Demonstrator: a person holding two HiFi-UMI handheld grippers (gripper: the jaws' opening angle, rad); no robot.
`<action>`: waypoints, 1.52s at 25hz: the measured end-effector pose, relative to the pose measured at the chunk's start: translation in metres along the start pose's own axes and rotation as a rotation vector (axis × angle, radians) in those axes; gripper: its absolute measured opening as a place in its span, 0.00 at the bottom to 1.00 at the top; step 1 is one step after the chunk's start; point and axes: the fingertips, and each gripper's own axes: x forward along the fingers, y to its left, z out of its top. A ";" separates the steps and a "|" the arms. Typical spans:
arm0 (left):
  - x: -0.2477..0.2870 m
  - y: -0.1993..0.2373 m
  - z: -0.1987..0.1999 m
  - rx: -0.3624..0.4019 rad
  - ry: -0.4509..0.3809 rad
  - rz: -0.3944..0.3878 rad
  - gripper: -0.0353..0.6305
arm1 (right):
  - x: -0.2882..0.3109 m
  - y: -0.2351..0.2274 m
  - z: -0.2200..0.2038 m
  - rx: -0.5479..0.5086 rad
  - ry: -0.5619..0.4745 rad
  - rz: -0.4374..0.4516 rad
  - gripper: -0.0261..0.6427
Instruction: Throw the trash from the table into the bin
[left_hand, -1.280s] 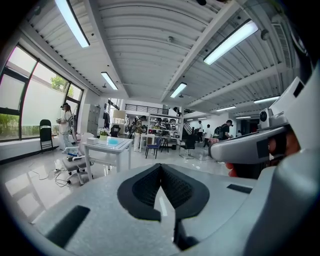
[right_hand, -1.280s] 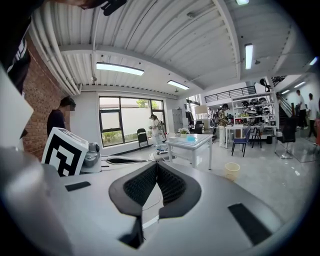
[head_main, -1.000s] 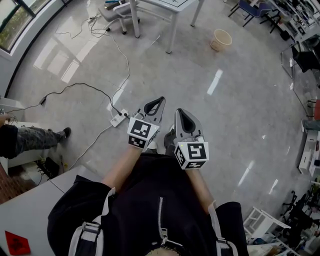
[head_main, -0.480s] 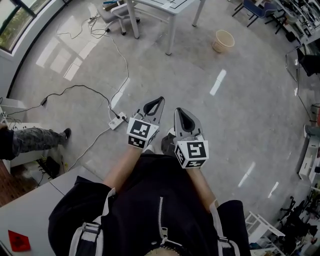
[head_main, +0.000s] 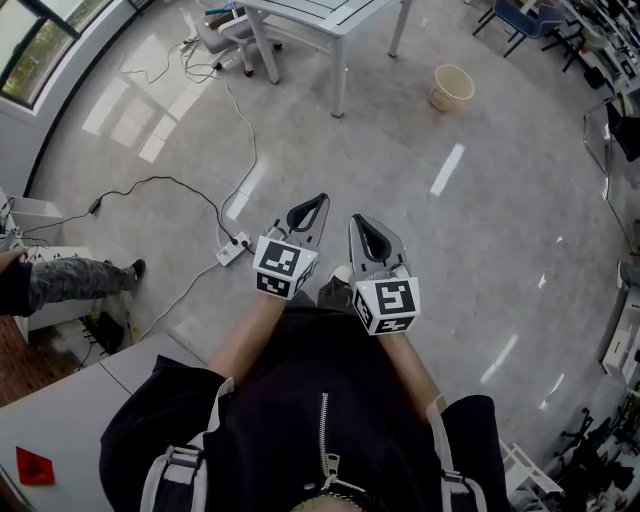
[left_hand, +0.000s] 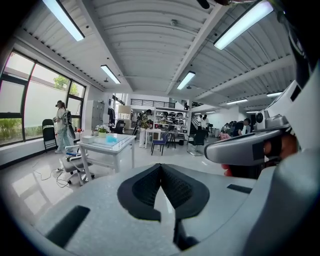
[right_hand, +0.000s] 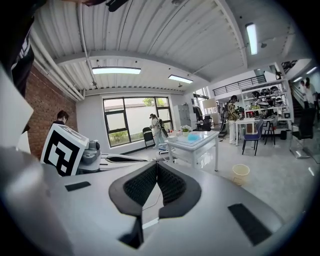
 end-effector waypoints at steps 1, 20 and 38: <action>0.006 -0.001 0.002 -0.002 0.001 0.005 0.06 | 0.000 -0.007 0.001 0.000 0.001 0.004 0.05; 0.054 -0.018 0.018 0.011 0.034 0.029 0.06 | 0.003 -0.064 0.005 0.042 0.014 0.034 0.05; 0.122 0.044 0.032 -0.030 0.022 0.002 0.06 | 0.082 -0.099 0.021 0.036 0.057 0.002 0.05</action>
